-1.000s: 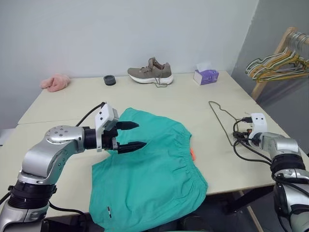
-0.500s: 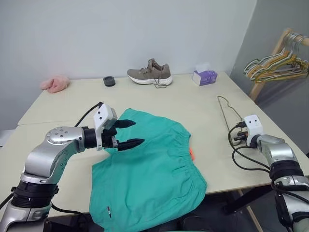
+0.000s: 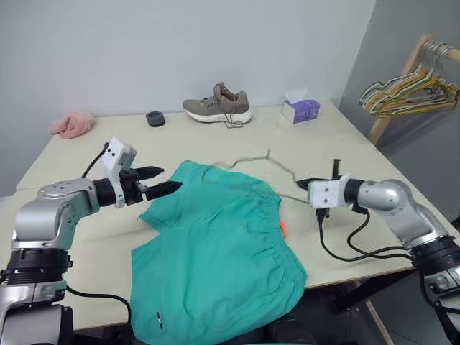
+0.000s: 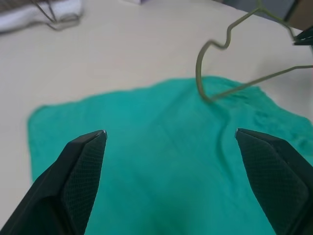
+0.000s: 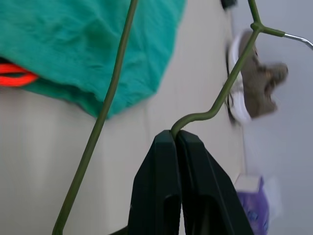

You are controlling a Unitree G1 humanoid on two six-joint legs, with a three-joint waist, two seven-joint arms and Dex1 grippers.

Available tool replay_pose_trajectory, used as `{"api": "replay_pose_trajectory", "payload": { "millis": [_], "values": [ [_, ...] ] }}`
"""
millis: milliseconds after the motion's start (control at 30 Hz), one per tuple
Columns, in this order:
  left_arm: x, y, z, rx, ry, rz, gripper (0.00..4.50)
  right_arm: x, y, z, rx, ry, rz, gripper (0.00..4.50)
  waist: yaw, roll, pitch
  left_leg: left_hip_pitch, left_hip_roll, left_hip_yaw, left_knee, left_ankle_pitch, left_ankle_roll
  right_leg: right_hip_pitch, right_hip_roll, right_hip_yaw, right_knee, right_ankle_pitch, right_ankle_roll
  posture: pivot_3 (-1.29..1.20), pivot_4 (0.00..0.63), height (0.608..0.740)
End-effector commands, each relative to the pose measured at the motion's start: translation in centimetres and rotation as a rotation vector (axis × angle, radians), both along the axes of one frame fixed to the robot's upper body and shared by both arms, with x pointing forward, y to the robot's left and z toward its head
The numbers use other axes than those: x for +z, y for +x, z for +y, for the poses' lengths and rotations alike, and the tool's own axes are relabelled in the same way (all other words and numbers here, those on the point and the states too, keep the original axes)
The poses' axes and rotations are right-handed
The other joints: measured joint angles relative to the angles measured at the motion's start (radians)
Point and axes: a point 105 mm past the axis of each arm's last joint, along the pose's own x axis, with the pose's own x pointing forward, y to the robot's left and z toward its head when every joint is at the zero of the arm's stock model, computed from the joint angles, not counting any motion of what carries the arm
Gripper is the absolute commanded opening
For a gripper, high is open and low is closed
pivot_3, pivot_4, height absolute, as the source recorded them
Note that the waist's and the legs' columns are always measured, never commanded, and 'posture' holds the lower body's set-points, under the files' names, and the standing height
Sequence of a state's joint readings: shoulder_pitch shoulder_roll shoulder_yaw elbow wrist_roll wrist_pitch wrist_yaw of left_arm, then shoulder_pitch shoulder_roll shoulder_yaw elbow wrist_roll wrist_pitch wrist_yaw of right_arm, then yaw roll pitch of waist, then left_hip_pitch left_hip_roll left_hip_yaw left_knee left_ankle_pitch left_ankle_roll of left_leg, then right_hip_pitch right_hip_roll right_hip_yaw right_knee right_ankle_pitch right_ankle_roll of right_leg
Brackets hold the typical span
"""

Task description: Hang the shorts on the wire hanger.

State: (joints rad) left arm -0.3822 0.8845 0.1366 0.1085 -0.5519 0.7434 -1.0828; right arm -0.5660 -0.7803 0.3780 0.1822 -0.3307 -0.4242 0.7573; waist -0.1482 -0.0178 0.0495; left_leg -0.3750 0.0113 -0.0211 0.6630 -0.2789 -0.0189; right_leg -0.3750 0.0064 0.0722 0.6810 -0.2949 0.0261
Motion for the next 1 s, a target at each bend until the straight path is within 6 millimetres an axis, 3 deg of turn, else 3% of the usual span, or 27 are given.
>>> {"api": "replay_pose_trajectory", "payload": {
  "millis": [33, 167, 400, 533, 867, 933, 1000],
  "values": [
    [-0.5, -2.4, -1.2, -0.15, 0.012, 0.08, 4.44, 2.0, -0.3, 1.9, 0.14, -0.043, -0.127, 0.01, 0.0, 0.0, 0.0, 0.0, 0.0, 0.0, 0.0, 0.0, 0.0, 0.0, 0.0, 0.0, 0.0, 0.0, 0.0, -0.13, 0.0, 0.74],
    [-2.0, -5.1, -2.0, -0.279, 0.047, 0.173, 4.44, 2.9, -0.5, 3.3, 0.219, -0.037, -0.172, 0.01, 0.001, 0.0, 0.0, 0.0, 0.0, -0.001, 0.0, 0.0, 0.0, 0.0, -0.002, -0.001, 0.0, 0.0, -0.001, -0.13, 0.0, 0.74],
    [-2.6, -5.0, -2.7, -0.282, 0.041, 0.16, 4.44, 4.0, -1.3, 4.6, 0.285, 0.018, -0.202, 0.01, 0.008, 0.0, 0.0, 0.001, 0.0, -0.002, 0.001, 0.0, 0.0, 0.002, -0.003, -0.002, 0.001, 0.0, -0.002, -0.13, 0.0, 0.74],
    [-2.3, -5.1, -3.2, -0.298, 0.003, 0.17, 3.36, 3.9, -1.5, 4.7, 0.291, 0.024, -0.202, 0.0, 0.005, -0.001, 0.0, 0.001, 0.0, -0.002, 0.002, 0.0, 0.0, 0.002, -0.003, -0.002, 0.001, 0.0, -0.001, -0.13, 0.0, 0.74],
    [-2.3, -5.7, -4.2, -0.337, -0.006, 0.187, 0.16, 3.0, -2.3, 4.5, 0.284, 0.013, -0.138, 0.0, 0.003, -0.001, 0.0, 0.001, 0.0, -0.002, 0.002, 0.0, 0.0, 0.002, -0.003, -0.002, 0.001, 0.0, -0.002, -0.14, 0.0, 0.74],
    [-2.4, -5.7, -4.2, -0.333, -0.004, 0.19, 0.04, 2.9, -2.5, 4.5, 0.284, 0.013, -0.128, 0.0, 0.003, -0.001, 0.0, 0.001, 0.0, -0.002, 0.002, 0.0, 0.0, 0.002, -0.003, -0.002, 0.001, 0.0, -0.002, -0.14, 0.0, 0.74],
    [-2.5, -5.7, -4.2, -0.329, -0.002, 0.191, 0.0, 2.8, -2.6, 4.3, 0.276, 0.014, -0.113, 0.5, 0.003, -0.001, 0.0, 0.001, 0.0, -0.002, 0.002, 0.0, 0.0, 0.002, -0.003, -0.002, 0.001, 0.0, -0.002, -0.14, 0.0, 0.74]
  ]
}}
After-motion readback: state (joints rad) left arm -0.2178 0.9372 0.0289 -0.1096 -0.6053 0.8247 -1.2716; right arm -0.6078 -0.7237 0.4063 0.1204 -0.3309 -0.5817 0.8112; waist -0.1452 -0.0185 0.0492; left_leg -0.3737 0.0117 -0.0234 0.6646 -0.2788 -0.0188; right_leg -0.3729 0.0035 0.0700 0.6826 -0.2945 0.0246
